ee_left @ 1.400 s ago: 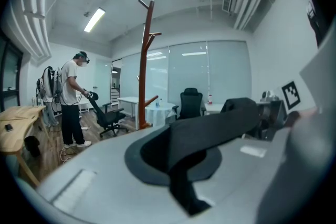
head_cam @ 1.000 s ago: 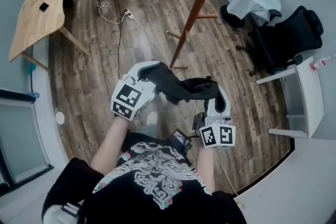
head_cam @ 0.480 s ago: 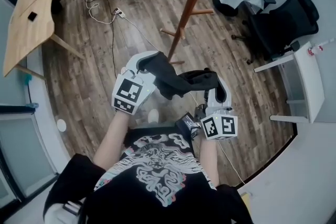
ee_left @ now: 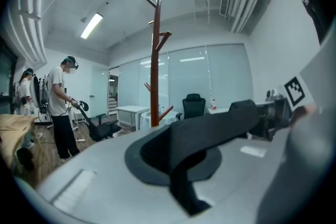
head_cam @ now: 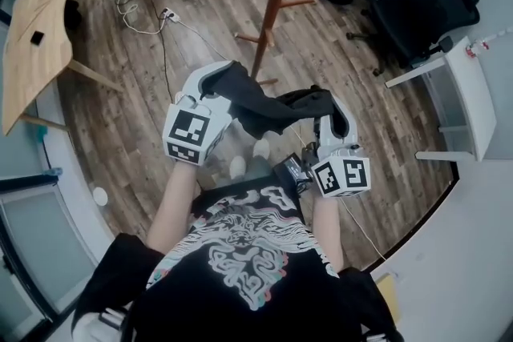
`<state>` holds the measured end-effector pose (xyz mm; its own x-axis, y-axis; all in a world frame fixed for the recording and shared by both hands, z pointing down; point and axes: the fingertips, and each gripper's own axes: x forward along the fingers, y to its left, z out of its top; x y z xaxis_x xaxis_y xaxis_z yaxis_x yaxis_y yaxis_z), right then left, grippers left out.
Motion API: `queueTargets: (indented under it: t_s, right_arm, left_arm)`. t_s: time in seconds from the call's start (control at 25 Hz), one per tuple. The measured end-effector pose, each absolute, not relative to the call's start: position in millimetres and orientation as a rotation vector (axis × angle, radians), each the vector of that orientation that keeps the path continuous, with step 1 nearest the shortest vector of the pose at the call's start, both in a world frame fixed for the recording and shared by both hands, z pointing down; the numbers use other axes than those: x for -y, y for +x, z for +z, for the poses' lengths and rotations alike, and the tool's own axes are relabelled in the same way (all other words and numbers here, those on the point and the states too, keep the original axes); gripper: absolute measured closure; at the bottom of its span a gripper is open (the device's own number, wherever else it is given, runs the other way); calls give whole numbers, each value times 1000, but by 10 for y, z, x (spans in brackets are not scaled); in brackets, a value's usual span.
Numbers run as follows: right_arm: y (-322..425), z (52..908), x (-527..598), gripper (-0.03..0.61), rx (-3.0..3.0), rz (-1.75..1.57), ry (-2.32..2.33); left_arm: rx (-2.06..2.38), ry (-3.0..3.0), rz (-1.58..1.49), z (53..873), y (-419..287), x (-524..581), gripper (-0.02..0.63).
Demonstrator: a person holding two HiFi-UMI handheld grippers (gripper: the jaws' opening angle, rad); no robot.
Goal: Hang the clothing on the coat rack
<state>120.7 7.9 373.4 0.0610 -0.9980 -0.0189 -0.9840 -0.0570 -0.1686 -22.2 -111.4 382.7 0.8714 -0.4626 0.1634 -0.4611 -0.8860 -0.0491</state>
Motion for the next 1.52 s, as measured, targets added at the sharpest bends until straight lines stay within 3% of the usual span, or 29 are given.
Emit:
queueTargets:
  t_s: [1.52]
  right_arm:
    - [1668, 3942, 510, 565, -2102, -234, -2173]
  left_arm:
    - [-782, -3071, -328, 4073, 129, 1654, 614]
